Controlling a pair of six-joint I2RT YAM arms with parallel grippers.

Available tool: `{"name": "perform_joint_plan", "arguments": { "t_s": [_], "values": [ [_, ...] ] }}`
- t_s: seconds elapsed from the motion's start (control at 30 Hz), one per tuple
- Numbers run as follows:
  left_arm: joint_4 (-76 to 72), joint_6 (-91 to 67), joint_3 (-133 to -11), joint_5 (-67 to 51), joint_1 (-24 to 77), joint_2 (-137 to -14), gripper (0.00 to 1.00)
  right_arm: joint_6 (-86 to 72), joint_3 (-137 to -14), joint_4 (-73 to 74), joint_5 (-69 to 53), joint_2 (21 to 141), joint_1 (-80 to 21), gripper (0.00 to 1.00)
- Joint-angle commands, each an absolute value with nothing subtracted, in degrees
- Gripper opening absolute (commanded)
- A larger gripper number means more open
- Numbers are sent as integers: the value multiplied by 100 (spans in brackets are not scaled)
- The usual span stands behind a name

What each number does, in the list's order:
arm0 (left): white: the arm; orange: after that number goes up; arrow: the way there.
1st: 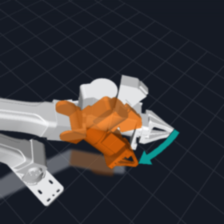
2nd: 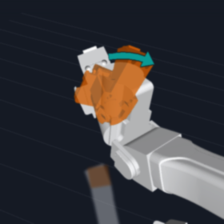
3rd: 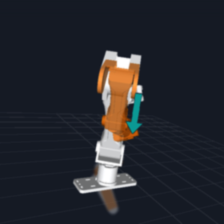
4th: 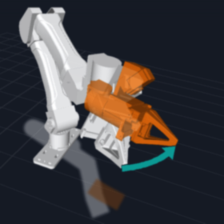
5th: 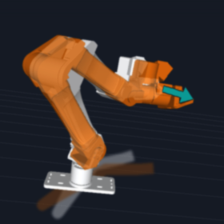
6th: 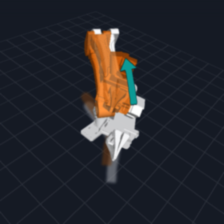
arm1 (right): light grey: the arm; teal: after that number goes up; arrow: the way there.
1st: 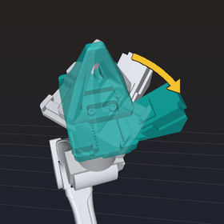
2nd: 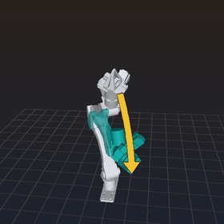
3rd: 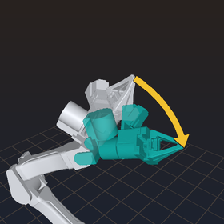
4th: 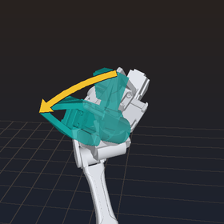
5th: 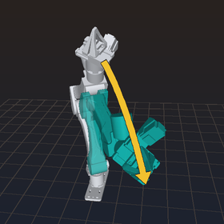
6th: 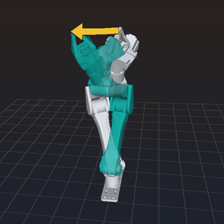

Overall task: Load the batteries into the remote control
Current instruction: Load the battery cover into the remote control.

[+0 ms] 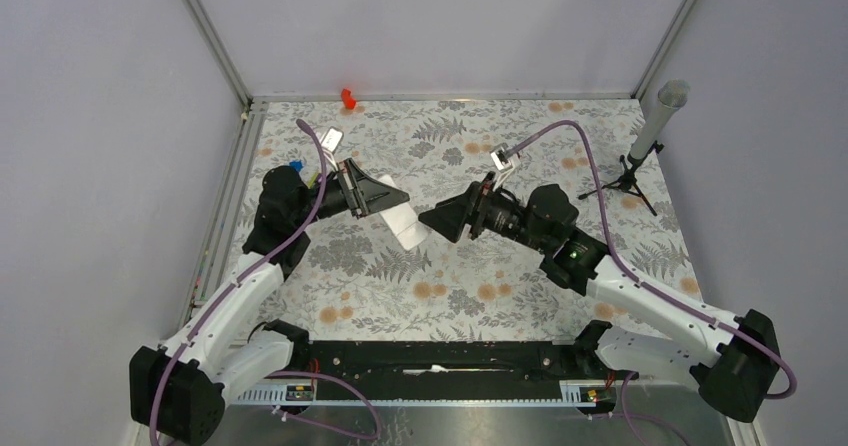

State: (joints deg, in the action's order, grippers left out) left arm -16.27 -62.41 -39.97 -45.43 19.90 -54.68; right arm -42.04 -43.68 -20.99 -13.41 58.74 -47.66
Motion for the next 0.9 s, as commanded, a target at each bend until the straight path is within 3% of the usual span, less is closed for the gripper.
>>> {"name": "perform_joint_plan", "arguments": {
  "t_s": [0.0, 0.13, 0.3, 0.43, 0.73, 0.87],
  "values": [
    [-1880, -5777, -4400, -5321, 1969, -5331, 0, -3110, -4424, -2063, -2234, 5867, -4711, 87],
    [-1916, -5545, -4406, -5643, 1969, -5217, 0, -2383, -4850, -1762, -3213, 6226, -4710, 85],
    [-1966, -5367, -4382, -5818, 1968, -5071, 0, -2340, -5335, -1706, -4052, 6800, -4713, 70],
    [-2044, -5331, -4361, -5888, 1969, -5004, 0, -2433, -5388, -1955, -4436, 7075, -4717, 64],
    [-2089, -5288, -4334, -5923, 1969, -5036, 0, -2397, -5359, -2190, -4839, 7214, -4720, 70],
    [-2109, -5299, -4330, -5923, 1969, -5023, 0, -2422, -5428, -2140, -4600, 7343, -4720, 62]
  ]
}}
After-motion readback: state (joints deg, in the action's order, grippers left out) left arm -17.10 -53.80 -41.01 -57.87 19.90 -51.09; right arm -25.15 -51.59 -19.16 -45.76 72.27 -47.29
